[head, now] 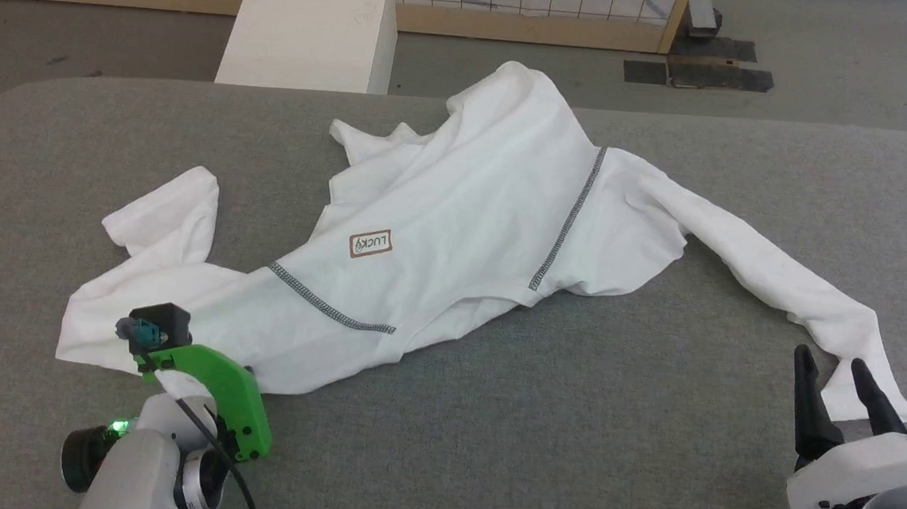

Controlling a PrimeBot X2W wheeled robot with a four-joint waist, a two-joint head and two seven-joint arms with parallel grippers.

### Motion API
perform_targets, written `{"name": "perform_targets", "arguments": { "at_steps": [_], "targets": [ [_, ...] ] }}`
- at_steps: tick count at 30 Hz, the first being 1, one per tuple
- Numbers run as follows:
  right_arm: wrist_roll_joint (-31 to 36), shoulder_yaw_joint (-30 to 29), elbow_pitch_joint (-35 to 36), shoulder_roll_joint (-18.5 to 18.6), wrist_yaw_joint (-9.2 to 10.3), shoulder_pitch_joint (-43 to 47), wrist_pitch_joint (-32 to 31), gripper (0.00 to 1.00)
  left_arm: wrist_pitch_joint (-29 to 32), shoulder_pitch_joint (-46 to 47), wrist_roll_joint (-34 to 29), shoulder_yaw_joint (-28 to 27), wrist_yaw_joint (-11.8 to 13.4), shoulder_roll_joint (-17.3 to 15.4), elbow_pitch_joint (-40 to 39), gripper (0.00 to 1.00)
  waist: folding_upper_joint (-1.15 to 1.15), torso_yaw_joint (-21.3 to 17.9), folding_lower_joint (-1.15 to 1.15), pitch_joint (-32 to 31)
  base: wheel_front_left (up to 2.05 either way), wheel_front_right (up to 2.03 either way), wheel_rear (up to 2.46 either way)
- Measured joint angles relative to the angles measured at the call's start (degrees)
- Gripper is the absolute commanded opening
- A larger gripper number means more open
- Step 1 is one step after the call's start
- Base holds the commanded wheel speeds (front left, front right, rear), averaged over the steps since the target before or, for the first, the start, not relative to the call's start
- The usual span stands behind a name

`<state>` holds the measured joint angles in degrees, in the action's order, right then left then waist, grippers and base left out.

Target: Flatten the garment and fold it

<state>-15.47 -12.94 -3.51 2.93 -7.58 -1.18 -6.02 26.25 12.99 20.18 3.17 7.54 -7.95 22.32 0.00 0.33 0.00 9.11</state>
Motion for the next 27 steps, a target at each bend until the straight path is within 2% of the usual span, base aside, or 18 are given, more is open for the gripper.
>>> {"name": "perform_targets", "arguments": {
  "at_steps": [3, 7, 11, 16, 18, 22, 27],
  "targets": [
    [-0.08, 0.29, -0.43, 0.00, 0.00, -0.13, 0.05, 1.00, 0.40, 0.02, 0.62, -0.05, -0.97, -0.22, -0.58, 0.00, 0.00, -0.03, 0.00, 0.50, 0.00, 0.00, 0.00],
    [0.79, 1.66, -0.52, 0.02, 0.00, -1.69, -1.85, 1.00, -1.32, -0.49, 2.46, -1.04, -0.97, 0.26, -2.14, 0.00, 0.00, 0.30, 0.00, 0.74, 0.00, 0.00, 0.00],
    [2.34, 4.31, -2.15, -0.05, 0.00, -6.13, -11.44, 1.00, -4.16, -2.55, 3.70, -2.41, -0.90, 0.96, -5.80, 0.00, 0.00, 0.46, 0.00, 1.25, 0.00, 0.00, 0.00],
    [8.38, 6.68, -7.14, -0.02, 0.00, -16.96, -25.13, 1.00, -5.44, -5.03, 4.13, -2.08, -0.42, 2.12, -11.28, 0.00, 0.00, 1.05, 0.00, 2.67, 0.00, 0.00, 0.00],
    [11.06, 7.13, -9.79, -0.03, 0.00, -20.70, -28.51, 1.00, -5.48, -5.26, 4.13, -1.53, -0.41, 2.43, -12.80, 0.00, 0.00, 1.55, 0.00, 3.40, 0.00, 0.00, 0.00],
    [15.77, 7.50, -15.51, 0.16, 0.00, -27.25, -31.93, 1.00, -5.76, -5.30, 4.74, -0.60, -0.46, 2.74, -14.84, 0.00, 0.00, 2.87, 0.00, 5.36, 0.00, 0.00, 0.00],
    [20.01, 6.43, -22.01, 0.65, 0.00, -32.29, -32.90, 1.00, -6.47, -4.61, 5.68, 0.10, -0.96, 2.93, -15.71, 0.00, 0.00, 4.79, 0.00, 7.99, 0.00, 0.00, 0.00]
  ]
}}
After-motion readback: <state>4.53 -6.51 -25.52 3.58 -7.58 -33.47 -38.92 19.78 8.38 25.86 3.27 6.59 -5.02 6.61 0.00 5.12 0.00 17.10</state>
